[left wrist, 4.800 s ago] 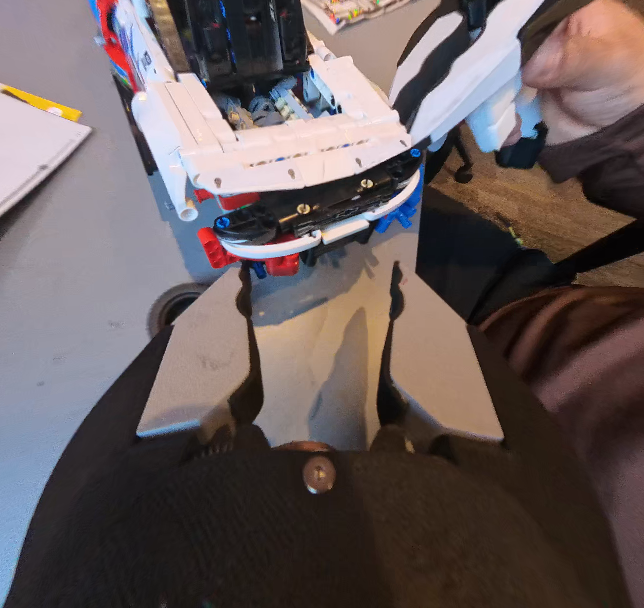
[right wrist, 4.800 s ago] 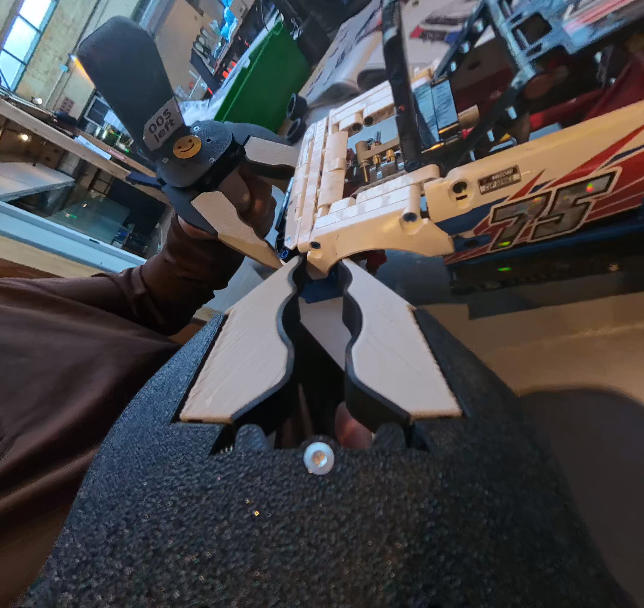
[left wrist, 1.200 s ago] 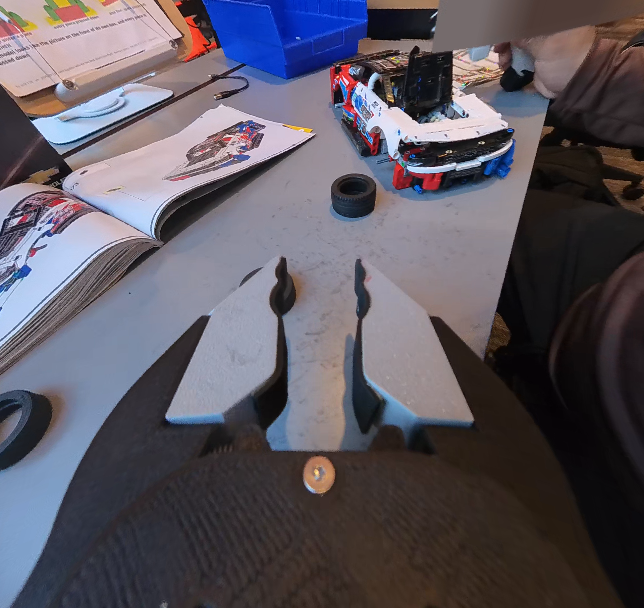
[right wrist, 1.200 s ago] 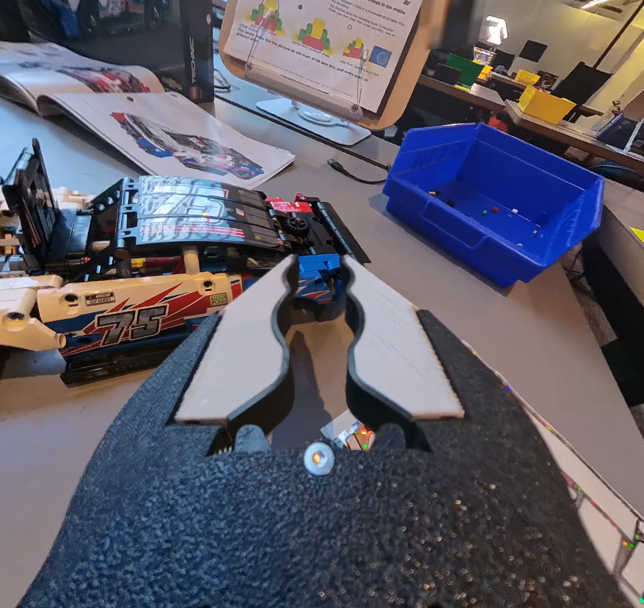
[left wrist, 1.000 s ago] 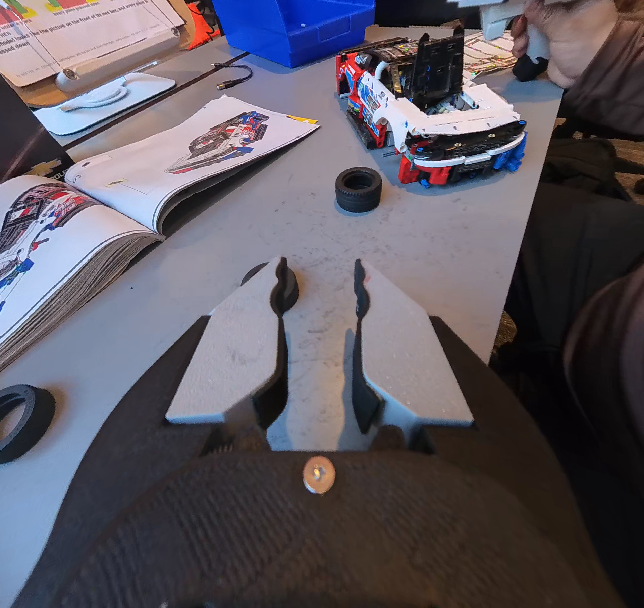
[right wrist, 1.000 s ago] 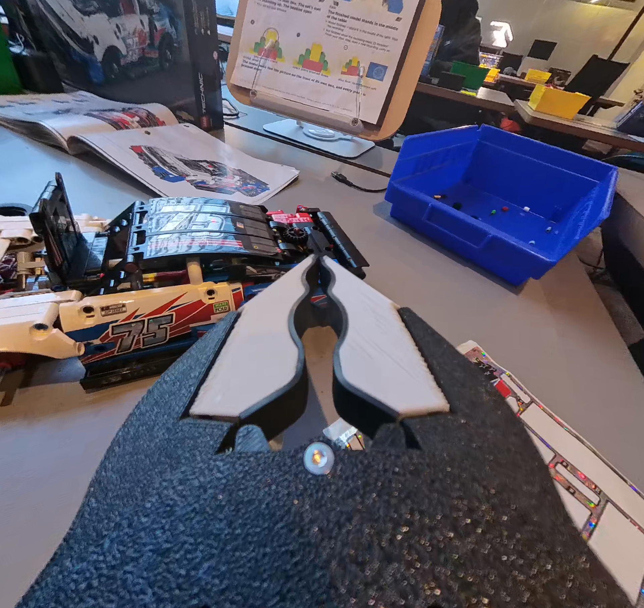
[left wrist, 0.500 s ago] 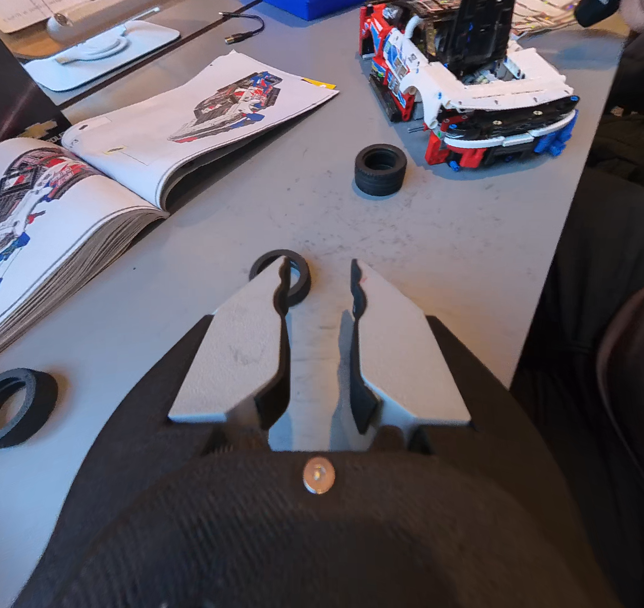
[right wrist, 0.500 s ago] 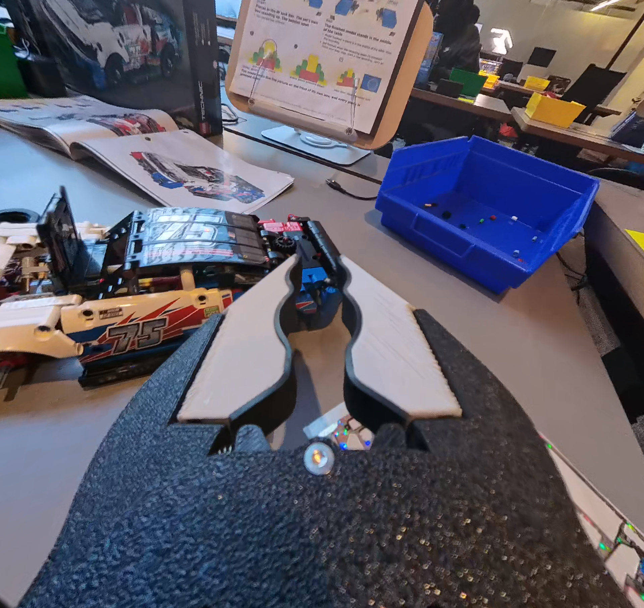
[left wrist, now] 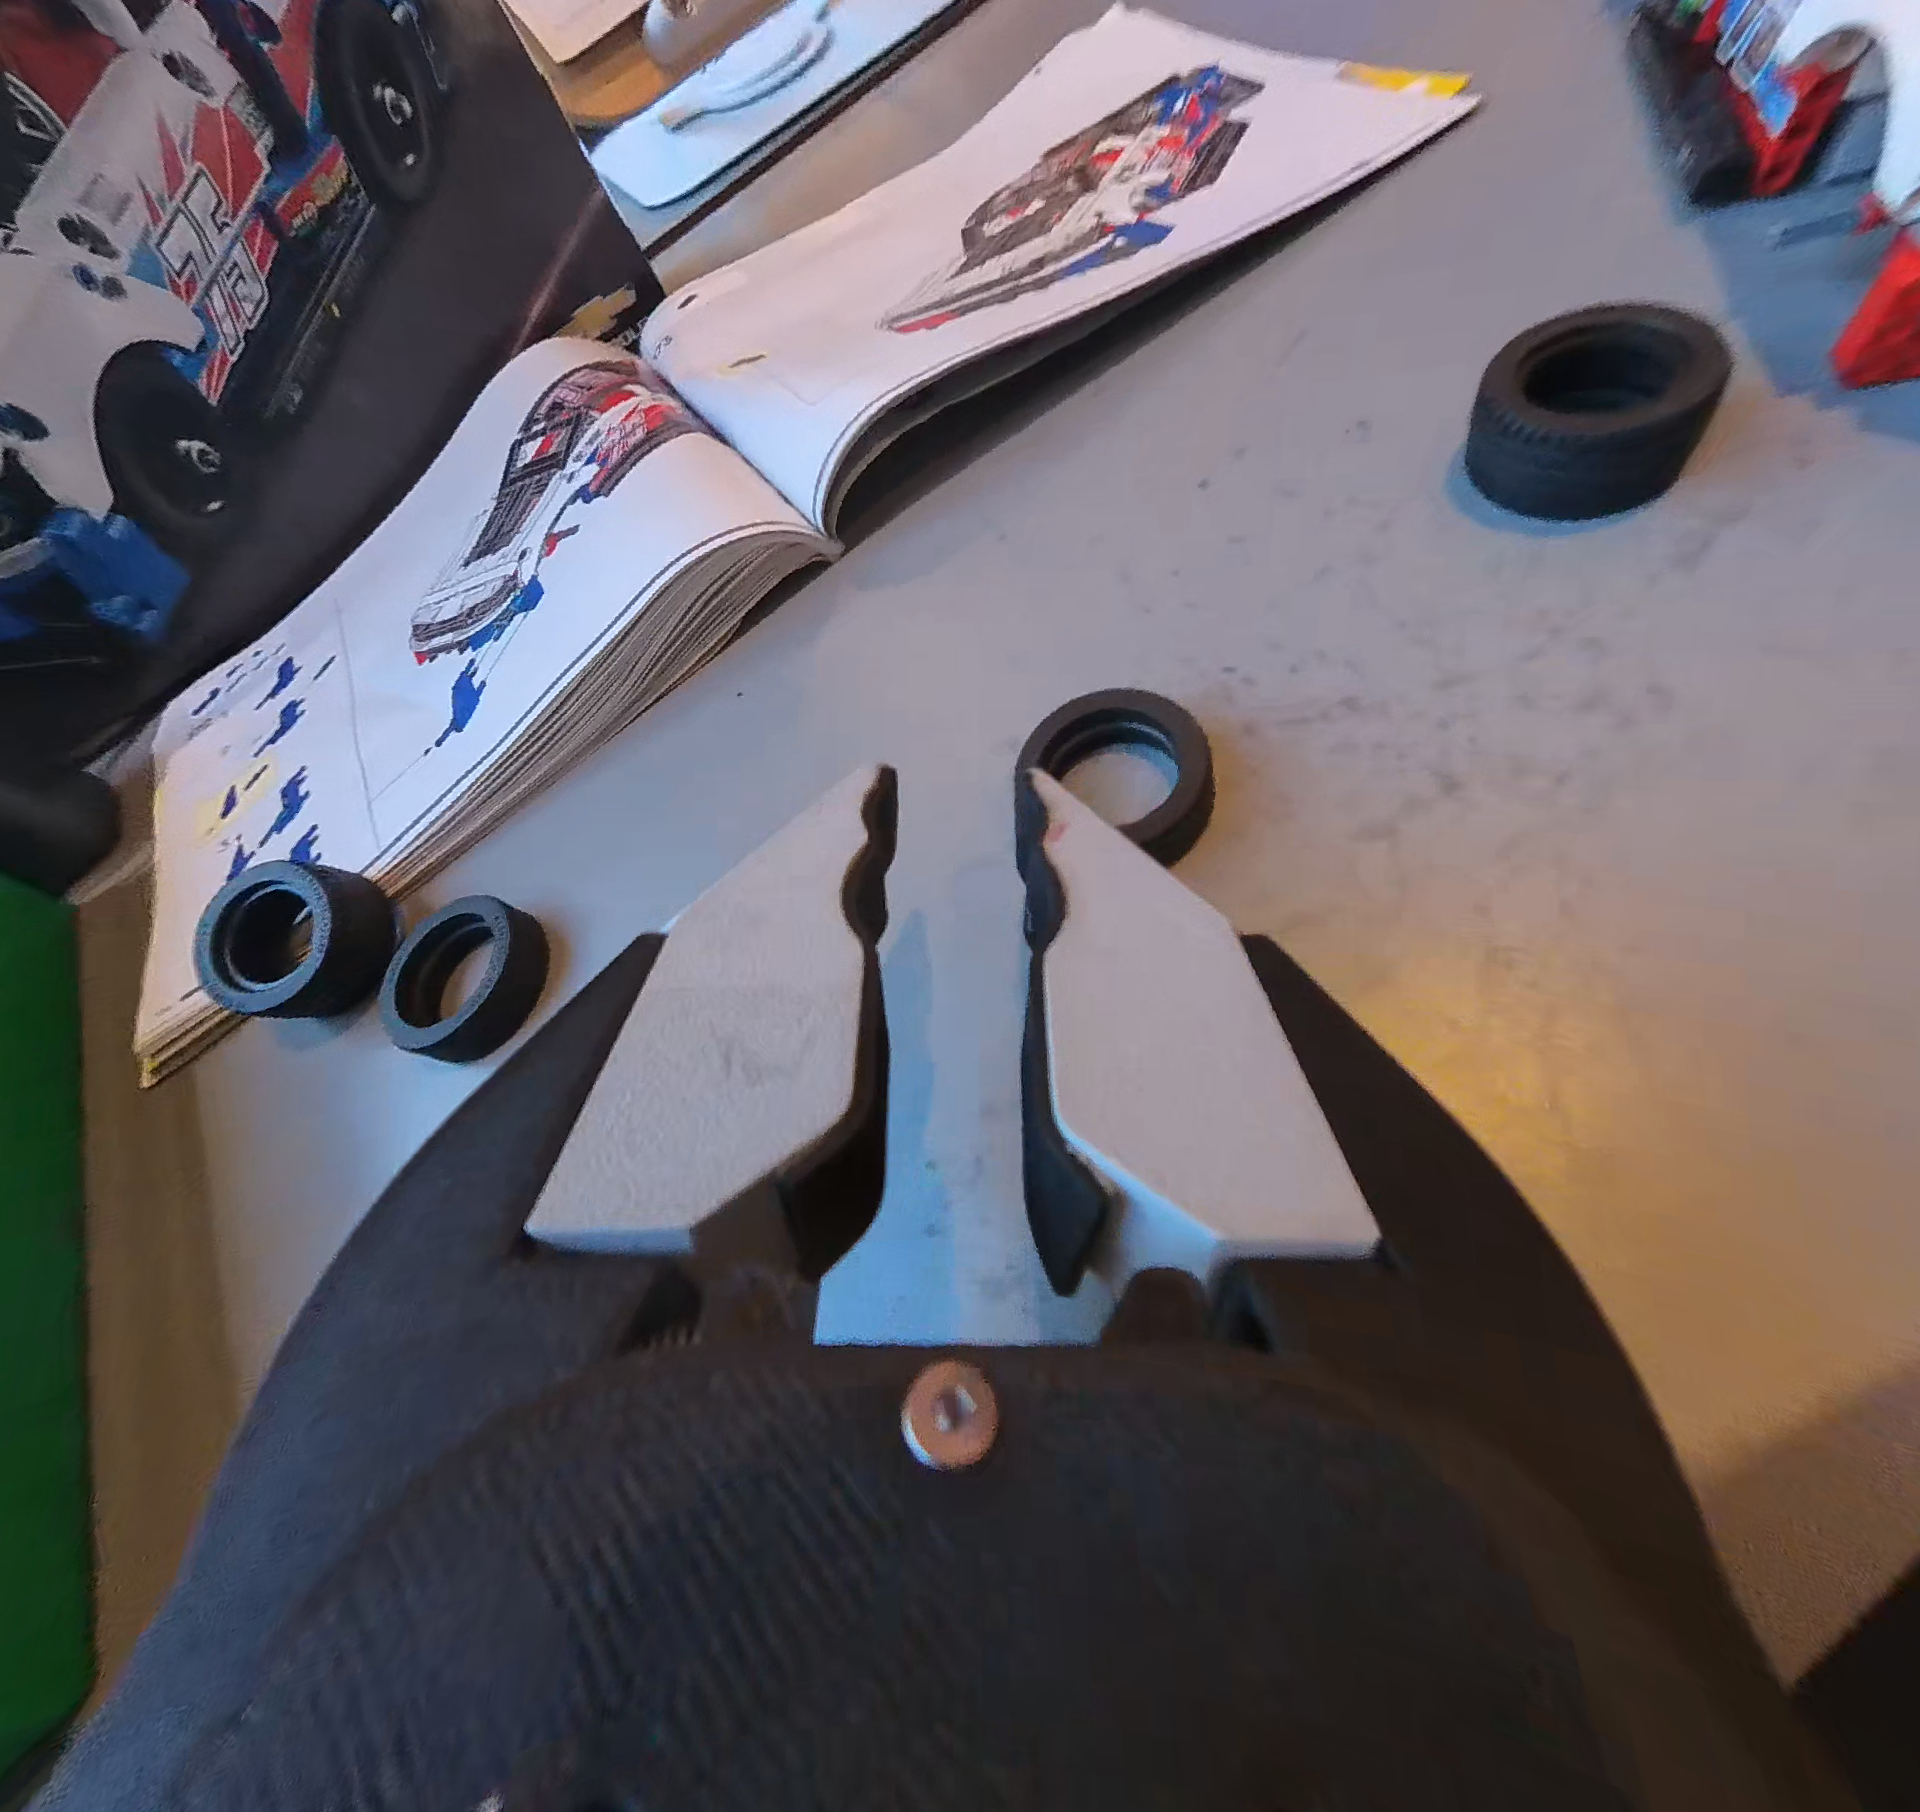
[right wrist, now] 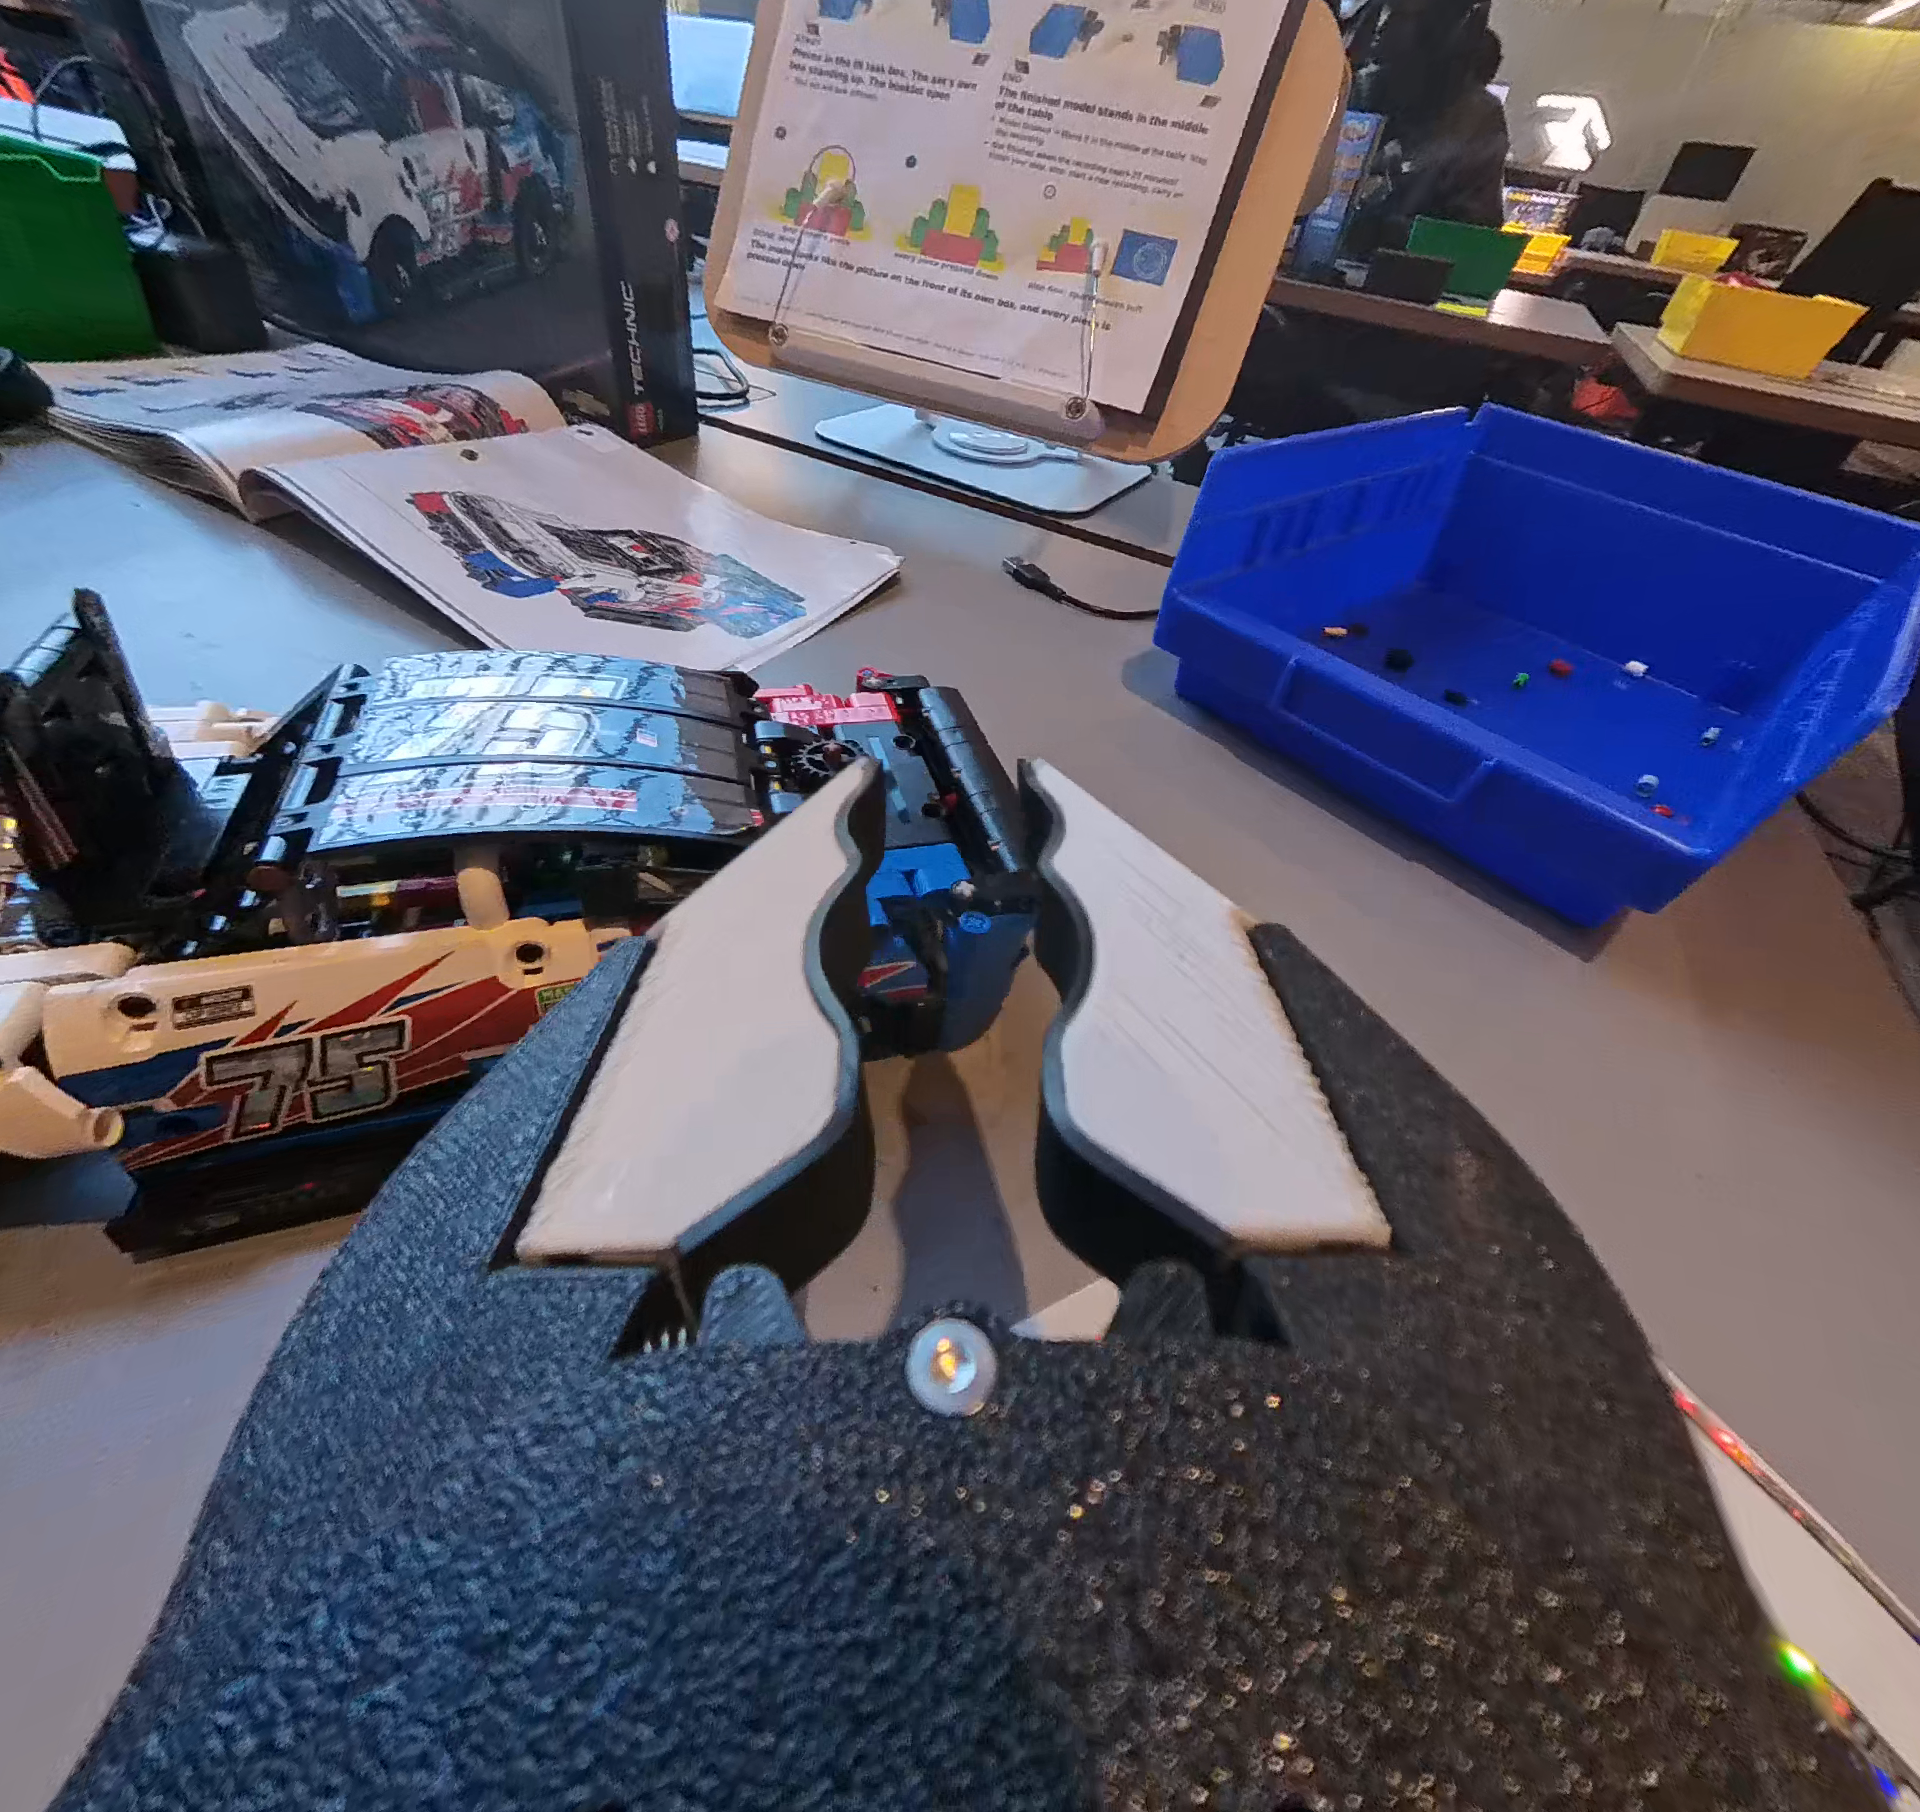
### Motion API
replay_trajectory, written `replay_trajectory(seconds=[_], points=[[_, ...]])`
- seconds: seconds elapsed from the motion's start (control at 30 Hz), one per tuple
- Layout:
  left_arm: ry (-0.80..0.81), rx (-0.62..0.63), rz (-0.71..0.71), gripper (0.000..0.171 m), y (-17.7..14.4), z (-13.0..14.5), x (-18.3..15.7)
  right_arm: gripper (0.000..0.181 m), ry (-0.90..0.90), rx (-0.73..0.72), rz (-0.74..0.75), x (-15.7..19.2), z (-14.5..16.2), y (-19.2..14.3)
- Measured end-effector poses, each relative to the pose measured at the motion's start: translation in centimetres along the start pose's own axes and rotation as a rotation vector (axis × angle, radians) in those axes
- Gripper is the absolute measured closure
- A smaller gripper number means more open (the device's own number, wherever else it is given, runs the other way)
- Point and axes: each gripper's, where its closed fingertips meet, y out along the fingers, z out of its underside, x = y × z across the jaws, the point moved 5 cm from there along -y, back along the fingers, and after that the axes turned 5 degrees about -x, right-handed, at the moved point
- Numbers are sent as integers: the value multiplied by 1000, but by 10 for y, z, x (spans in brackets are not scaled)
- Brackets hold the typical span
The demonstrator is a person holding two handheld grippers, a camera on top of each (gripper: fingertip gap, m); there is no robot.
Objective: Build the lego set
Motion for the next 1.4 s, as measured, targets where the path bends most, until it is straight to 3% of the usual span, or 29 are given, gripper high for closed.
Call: replay_trajectory(seconds=[0.2,0.37,0.6,0.97,1.4], points=[[-16,59,-78,155,6,5,9,142,99,-26,-32,-5,-2,-3],[-79,77,-99,154,7,8,17,141,131,-35,-55,-4,-2,-5],[29,-18,-162,164,-2,-2,11,138,121,-31,-88,2,-3,-4],[-18,-77,-78,158,-6,-6,7,141,32,-40,-10,-1,-4,-5],[-100,-101,-42,154,-9,-7,12,141,-127,4,-60,26,-2,3]])
